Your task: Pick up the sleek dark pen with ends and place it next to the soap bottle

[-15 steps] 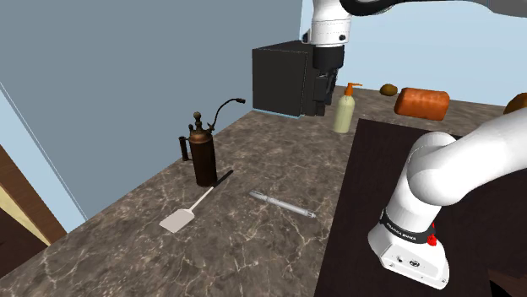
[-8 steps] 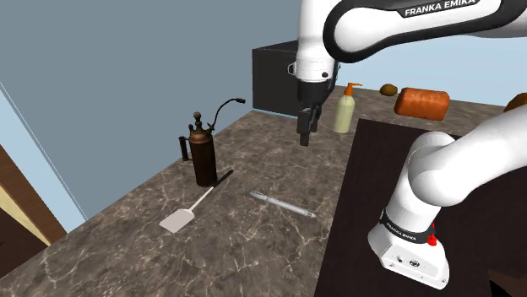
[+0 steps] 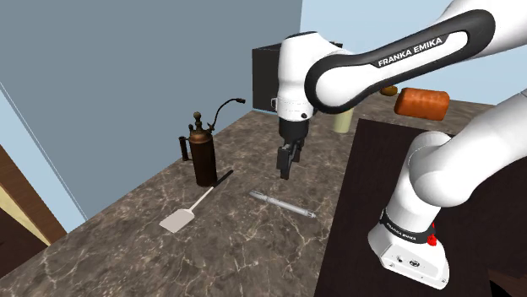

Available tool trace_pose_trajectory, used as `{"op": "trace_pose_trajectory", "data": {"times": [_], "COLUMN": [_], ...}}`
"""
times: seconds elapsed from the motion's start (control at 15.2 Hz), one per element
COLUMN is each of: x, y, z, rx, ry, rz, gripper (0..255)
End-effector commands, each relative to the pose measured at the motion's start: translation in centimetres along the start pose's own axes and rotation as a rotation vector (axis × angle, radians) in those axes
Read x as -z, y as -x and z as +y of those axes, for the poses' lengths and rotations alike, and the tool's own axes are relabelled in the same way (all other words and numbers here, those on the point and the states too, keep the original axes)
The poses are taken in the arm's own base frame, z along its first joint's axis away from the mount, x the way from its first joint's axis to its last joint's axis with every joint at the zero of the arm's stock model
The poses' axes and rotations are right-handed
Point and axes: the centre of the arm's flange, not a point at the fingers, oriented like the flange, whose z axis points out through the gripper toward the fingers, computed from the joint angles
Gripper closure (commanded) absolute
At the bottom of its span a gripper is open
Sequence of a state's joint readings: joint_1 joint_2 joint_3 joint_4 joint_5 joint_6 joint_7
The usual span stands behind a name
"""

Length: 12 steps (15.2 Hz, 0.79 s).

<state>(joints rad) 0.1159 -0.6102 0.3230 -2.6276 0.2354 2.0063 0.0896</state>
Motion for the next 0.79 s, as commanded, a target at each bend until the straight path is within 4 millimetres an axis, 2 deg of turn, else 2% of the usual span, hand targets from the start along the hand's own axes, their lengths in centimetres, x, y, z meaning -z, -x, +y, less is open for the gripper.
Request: {"op": "trace_pose_trajectory", "data": {"times": [0.0, 0.2, 0.26, 0.73], "x": [-2.3, -5.4, -5.7, -9.7], "y": [-0.5, -1.5, -1.6, -1.7], "z": [-1.4, -3.6, -3.8, -3.9], "rx": [-0.001, -0.002, -0.002, -0.002], "ry": [-0.005, -0.011, -0.011, -0.011], "rz": [0.01, 0.022, 0.023, 0.023], "gripper": [0, 0, 0, 0]}}
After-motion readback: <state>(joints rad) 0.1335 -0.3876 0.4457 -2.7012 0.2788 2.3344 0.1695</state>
